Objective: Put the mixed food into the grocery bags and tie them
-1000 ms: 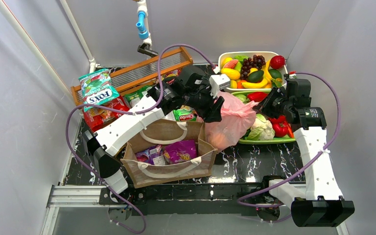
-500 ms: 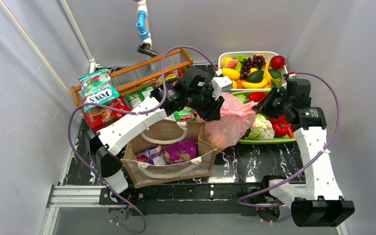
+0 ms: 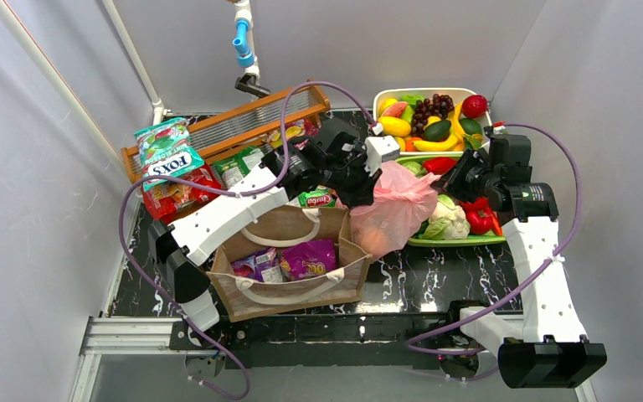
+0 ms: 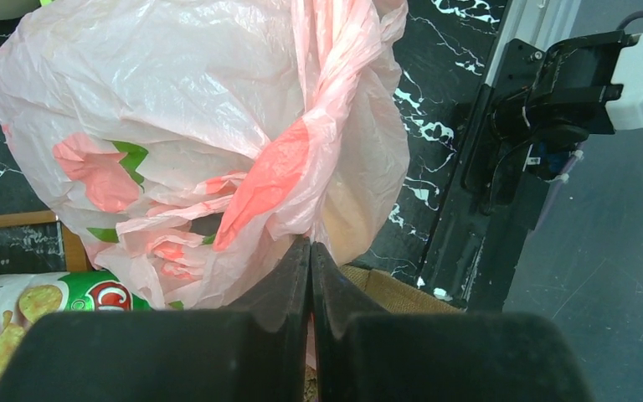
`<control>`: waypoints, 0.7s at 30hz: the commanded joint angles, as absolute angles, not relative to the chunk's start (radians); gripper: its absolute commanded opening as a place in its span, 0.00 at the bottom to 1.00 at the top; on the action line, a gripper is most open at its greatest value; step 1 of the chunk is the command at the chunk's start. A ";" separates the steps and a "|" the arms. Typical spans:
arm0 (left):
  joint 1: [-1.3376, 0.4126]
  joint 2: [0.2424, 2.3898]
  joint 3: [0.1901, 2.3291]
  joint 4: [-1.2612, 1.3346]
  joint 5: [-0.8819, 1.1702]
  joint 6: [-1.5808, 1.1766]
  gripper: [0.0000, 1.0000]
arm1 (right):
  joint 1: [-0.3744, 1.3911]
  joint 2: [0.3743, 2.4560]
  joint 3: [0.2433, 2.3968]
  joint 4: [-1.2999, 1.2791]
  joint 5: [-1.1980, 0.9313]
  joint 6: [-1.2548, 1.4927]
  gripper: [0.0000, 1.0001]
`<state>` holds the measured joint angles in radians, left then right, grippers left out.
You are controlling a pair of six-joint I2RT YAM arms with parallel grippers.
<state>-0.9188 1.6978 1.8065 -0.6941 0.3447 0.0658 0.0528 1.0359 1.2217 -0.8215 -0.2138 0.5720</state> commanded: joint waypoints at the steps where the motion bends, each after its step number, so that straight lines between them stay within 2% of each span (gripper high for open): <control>1: -0.923 1.634 1.777 -0.718 0.303 0.089 0.00 | 0.056 1.034 1.283 -0.808 -0.219 0.560 0.01; 8: -0.913 1.546 1.699 -0.759 0.132 0.066 0.00 | 0.055 1.058 1.301 -0.823 -0.138 0.555 0.01; 12: -0.895 1.439 1.568 -0.725 0.068 0.009 0.00 | 0.053 1.076 1.287 -0.817 -0.124 0.555 0.01; 16: -0.863 1.287 1.345 -0.662 -0.027 -0.133 0.00 | 0.052 1.076 1.222 -0.810 -0.077 0.546 0.01; 21: -0.839 1.277 1.371 -0.702 -0.147 -0.177 0.00 | 0.052 1.082 1.230 -0.826 -0.061 0.549 0.01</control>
<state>-0.8852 1.3258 1.3495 -0.5312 0.0383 -0.1513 0.0811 1.0859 1.2003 -0.8474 -0.2329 0.5800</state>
